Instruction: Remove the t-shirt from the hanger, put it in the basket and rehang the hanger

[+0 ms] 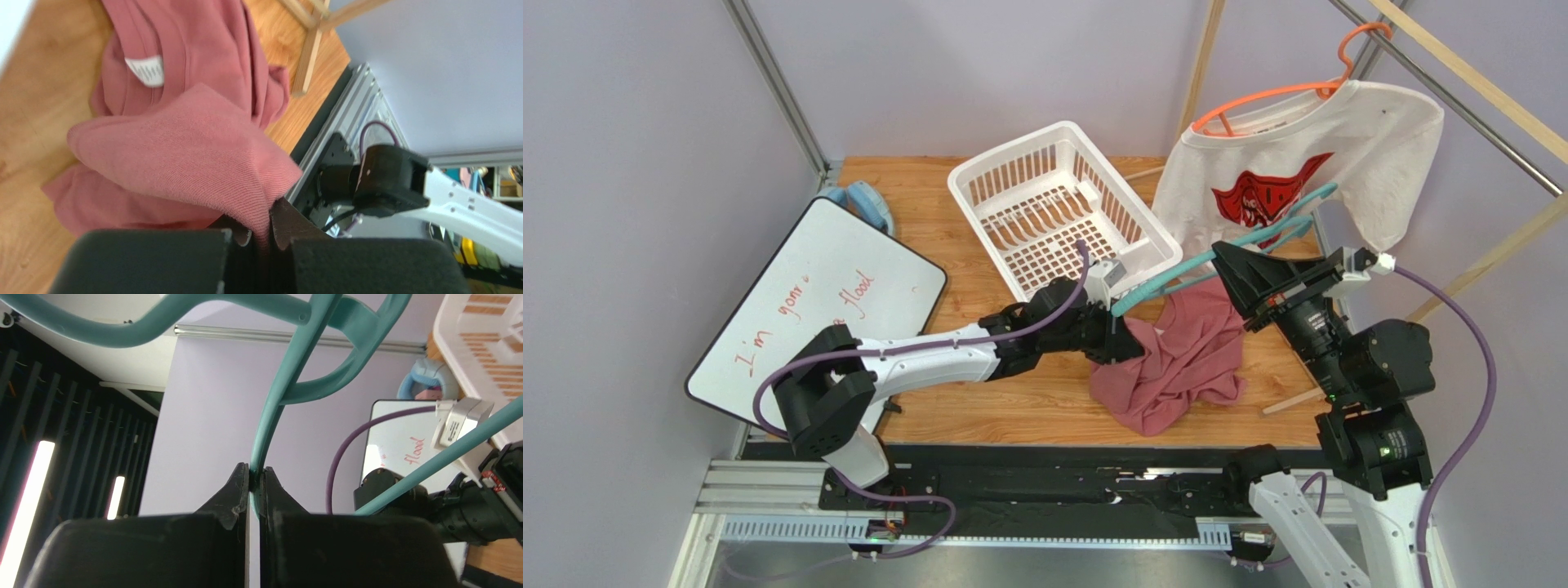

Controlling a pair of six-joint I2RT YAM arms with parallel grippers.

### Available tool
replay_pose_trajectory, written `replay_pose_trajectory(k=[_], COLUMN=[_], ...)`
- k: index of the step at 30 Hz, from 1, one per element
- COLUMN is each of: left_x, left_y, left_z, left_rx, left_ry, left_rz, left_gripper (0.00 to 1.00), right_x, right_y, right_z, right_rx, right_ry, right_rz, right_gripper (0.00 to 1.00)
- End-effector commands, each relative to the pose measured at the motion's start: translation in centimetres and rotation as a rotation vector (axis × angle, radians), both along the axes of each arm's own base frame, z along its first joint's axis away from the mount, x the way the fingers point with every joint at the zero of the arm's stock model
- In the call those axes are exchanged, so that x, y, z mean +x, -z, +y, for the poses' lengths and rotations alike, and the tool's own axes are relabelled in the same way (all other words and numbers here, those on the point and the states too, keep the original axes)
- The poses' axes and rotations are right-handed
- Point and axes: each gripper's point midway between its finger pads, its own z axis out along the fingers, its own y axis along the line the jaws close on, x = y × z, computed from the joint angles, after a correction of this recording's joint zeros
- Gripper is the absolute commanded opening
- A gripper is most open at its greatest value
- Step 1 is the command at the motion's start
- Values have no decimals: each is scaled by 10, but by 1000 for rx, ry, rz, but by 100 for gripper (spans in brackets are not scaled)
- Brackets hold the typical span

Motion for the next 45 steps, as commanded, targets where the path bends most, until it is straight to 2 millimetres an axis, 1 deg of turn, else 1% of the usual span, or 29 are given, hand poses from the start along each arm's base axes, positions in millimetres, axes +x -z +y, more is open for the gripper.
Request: replay_pose_trajectory(k=[1,3,4,5,6,7,9,10,11,13,15,17,18,20,21,25,26,29,32,33,37,38,40,42,45], left_x=[-19,-22,-24,-24,-26,-27,-29,-29,-29,-28,-28,-29,-29,-30,-31,-33,-32,-33,-34,-35,-35,-35,-36,-36,-36], left_y=[-2,4,11,12,15,15,16,16,16,18,15,14,12,11,9,8,8,8,4,5,4,4,4,3,3], left_z=[3,6,8,8,9,10,11,11,12,11,10,9,9,9,10,18,20,26,29,31,31,32,32,34,37], left_rx=[-68,-61,-50,-47,-39,-36,-29,-27,-24,-18,-22,-26,-30,-33,-36,-35,-33,-26,-31,-29,-36,-35,-38,-40,-38], left_ry=[51,56,54,56,64,69,81,80,77,78,83,88,91,95,94,81,71,60,56,53,51,51,52,50,42], left_rz=[43,55,65,68,71,72,70,68,69,69,67,70,68,70,67,62,60,51,44,44,44,47,47,45,40], left_gripper=[0,0,0,0,0,0,0,0,0,0,0,0,0,0,0,0,0,0,0,0,0,0,0,0,0], right_x=[9,11,15,16,21,26,37,39,46,51,62,70,80,87,94,105,108,114,120,122,134,137,141,146,148], right_y=[14,17,23,24,29,34,39,39,41,34,30,27,25,20,14,2,-2,-8,-14,-15,-20,-25,-30,-35,-37], right_z=[-15,-14,-15,-17,-24,-31,-47,-48,-54,-60,-67,-68,-65,-62,-61,-61,-65,-67,-76,-82,-92,-94,-96,-104,-114], right_rx=[-206,-297,-414,-470,-523,-629,-715,-747,-795,-806,-798,-793,-797,-791,-787,-788,-785,-821,-812,-799,-691,-656,-632,-613,-568], right_ry=[139,153,175,191,239,283,375,381,419,467,527,546,542,542,547,567,593,616,656,678,697,703,714,745,784], right_rz=[-73,-131,-184,-210,-210,-245,-232,-244,-242,-253,-261,-259,-259,-268,-279,-284,-288,-293,-276,-261,-214,-210,-207,-195,-170], right_gripper=[0,0,0,0,0,0,0,0,0,0,0,0,0,0,0,0,0,0,0,0,0,0,0,0,0])
